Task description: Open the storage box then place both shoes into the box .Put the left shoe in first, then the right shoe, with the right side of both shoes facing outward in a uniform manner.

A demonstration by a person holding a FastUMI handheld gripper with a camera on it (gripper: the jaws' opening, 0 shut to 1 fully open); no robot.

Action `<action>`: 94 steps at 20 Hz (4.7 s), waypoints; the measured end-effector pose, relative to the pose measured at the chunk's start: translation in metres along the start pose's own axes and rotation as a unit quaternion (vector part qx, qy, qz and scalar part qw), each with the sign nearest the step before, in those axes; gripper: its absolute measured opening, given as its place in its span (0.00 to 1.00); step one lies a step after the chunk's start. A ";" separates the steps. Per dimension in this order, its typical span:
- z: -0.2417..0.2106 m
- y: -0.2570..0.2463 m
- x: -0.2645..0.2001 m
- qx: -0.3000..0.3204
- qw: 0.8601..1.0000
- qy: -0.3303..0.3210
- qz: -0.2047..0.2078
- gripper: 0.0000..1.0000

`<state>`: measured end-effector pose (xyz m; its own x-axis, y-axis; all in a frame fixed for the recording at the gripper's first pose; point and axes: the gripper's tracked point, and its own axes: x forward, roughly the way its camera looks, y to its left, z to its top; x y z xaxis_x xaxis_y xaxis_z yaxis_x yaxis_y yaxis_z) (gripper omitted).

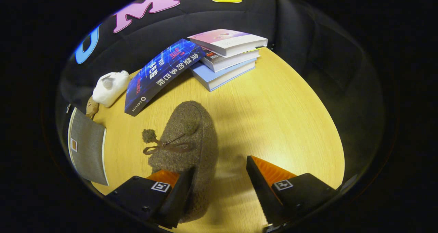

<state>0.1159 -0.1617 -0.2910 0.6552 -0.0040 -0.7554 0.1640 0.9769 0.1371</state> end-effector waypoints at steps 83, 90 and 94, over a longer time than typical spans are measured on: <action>0.096 0.389 -0.255 -0.123 0.958 -0.239 0.105 0.99; 0.121 0.291 -0.314 -0.146 0.929 -0.318 0.121 0.99; 0.115 0.243 -0.347 -0.143 0.913 -0.353 0.148 0.99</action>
<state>0.0134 0.0521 0.0778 0.9683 0.2303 -0.0971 -0.2296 0.9731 0.0185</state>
